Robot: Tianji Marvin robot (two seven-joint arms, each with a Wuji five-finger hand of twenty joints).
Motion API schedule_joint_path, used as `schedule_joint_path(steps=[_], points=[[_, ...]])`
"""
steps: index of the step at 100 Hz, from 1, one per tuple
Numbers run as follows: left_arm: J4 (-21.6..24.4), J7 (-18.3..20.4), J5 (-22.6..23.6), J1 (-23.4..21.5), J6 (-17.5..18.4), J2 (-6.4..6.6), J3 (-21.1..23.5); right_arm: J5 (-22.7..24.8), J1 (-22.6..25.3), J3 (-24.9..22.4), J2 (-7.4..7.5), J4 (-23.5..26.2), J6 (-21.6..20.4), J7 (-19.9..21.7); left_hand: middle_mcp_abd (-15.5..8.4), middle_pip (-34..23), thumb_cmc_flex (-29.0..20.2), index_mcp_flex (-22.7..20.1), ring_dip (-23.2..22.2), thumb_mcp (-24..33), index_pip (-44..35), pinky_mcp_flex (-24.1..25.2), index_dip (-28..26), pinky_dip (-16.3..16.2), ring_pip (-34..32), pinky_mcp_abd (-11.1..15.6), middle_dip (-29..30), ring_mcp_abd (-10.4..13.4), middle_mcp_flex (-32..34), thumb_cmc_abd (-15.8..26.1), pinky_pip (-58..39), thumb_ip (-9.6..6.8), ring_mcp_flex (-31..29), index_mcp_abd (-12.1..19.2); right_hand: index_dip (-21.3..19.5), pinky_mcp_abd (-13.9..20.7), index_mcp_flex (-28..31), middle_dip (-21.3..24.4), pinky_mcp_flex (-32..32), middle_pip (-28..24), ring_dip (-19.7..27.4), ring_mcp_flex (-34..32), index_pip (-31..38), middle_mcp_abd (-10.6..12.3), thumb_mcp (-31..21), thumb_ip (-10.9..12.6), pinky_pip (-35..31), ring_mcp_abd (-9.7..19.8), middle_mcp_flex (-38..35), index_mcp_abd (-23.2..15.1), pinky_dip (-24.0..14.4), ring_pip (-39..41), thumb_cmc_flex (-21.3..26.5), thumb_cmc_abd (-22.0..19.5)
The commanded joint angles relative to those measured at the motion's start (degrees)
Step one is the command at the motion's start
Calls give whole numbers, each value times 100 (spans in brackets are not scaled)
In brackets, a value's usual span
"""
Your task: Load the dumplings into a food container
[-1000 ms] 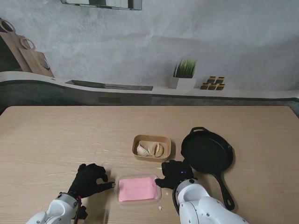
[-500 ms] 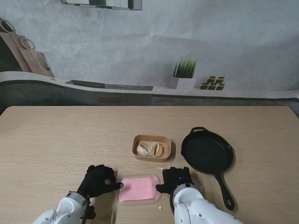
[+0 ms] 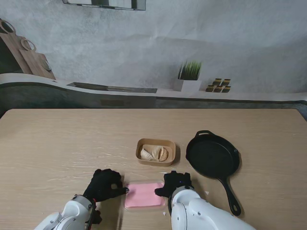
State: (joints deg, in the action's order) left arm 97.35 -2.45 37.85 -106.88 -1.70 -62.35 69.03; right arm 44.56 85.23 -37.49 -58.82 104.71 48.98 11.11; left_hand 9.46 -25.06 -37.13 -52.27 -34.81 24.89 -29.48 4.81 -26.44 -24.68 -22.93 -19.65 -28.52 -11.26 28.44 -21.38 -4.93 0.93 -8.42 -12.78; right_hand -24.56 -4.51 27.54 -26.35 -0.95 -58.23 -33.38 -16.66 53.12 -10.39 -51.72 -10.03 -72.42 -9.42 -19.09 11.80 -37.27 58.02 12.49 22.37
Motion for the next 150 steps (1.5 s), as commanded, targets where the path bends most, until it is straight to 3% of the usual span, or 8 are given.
schedule_joint_path(steps=[1, 23, 54, 79, 102, 110, 121, 150], points=[[-188, 191, 33, -109, -24, 5, -81, -65, 168, 50, -101, -36, 6, 52, -162, -105, -75, -388, 84, 158, 252, 46, 275, 92, -19, 161, 35, 109, -63, -114, 117, 91, 176, -256, 219, 307, 209, 92, -154, 222, 115, 289, -460, 108, -41, 283, 110, 92, 356, -494, -147, -176, -122, -166], [-190, 179, 39, -110, 8, 5, -76, -663, 320, -115, -262, 196, 312, -294, -169, -124, -57, -315, 88, 282, 261, 52, 308, 73, -26, 155, 21, 106, -70, -148, 99, 115, 177, -251, 188, 342, 50, 172, -222, 323, 202, 402, -411, 85, -227, 304, 334, 160, 540, -518, -146, -302, 310, -59], [-197, 104, -13, -131, 46, -14, -65, -1296, 746, -534, -567, 484, 432, -875, -169, -117, -19, -217, 118, 350, 308, 55, 385, 64, 5, 154, 20, 115, -93, -169, 94, 134, 184, -284, 40, -415, -1221, 151, 517, 294, 438, -749, 100, -113, -607, 329, 574, -439, -20, -1133, -82, -750, 992, 402], [-200, 88, -14, -154, 73, -16, -43, -1411, 878, -646, -826, 477, 759, -1384, -177, -107, -6, -122, 134, 364, 372, 56, 448, 58, 26, 146, 21, 111, -129, -171, 92, 140, 191, -270, 144, -661, -1799, -156, 1226, -367, 206, -1674, 689, -4, -1207, 237, -152, -440, -649, -559, -14, -225, 1339, 1041], [-208, 41, -23, -167, 98, -25, -19, -1457, 1161, -1018, -1253, 457, 904, -1610, -173, -108, 6, -59, 141, 372, 416, 56, 496, 56, 38, 152, 19, 121, -140, -173, 93, 141, 190, -257, 109, -761, -1122, -369, 1761, -882, -97, -2631, 1068, 93, -1555, 241, -900, -389, -1751, -342, 35, 678, 1738, 1430], [-209, 22, -27, -174, 114, -29, -9, -1146, 1176, -1047, -1294, 416, 905, -1513, -173, -106, 7, -48, 141, 373, 420, 56, 508, 56, 37, 152, 19, 117, -144, -177, 94, 141, 185, -253, 92, -925, -461, 78, 2180, -1087, -11, -3256, 1189, 136, -1606, -375, -1159, -371, -2484, -441, 222, 927, 2022, 1697], [-222, -23, -19, -182, 143, -36, 3, -839, 1178, -1051, -1309, 351, 905, -1423, -170, -97, 22, 4, 143, 367, 446, 56, 530, 55, 42, 150, 23, 119, -166, -166, 94, 142, 189, -244, 848, -1019, -63, 237, 2670, -1304, 38, -3895, 1858, 311, -1730, -536, -1403, -305, -3190, -831, 309, 1258, 2198, 2054], [-235, -74, -32, -178, 165, -45, -5, -1619, 1233, -1107, -1387, 348, 905, -1896, -173, -75, 25, 100, 146, 361, 507, 56, 580, 53, 46, 147, 39, 115, -201, -166, 93, 141, 185, -214, -121, -997, -606, 208, 2715, -1329, 147, -3909, 1989, 442, -1744, -544, -1431, -244, -3028, -938, 384, 1209, 2094, 2269]])
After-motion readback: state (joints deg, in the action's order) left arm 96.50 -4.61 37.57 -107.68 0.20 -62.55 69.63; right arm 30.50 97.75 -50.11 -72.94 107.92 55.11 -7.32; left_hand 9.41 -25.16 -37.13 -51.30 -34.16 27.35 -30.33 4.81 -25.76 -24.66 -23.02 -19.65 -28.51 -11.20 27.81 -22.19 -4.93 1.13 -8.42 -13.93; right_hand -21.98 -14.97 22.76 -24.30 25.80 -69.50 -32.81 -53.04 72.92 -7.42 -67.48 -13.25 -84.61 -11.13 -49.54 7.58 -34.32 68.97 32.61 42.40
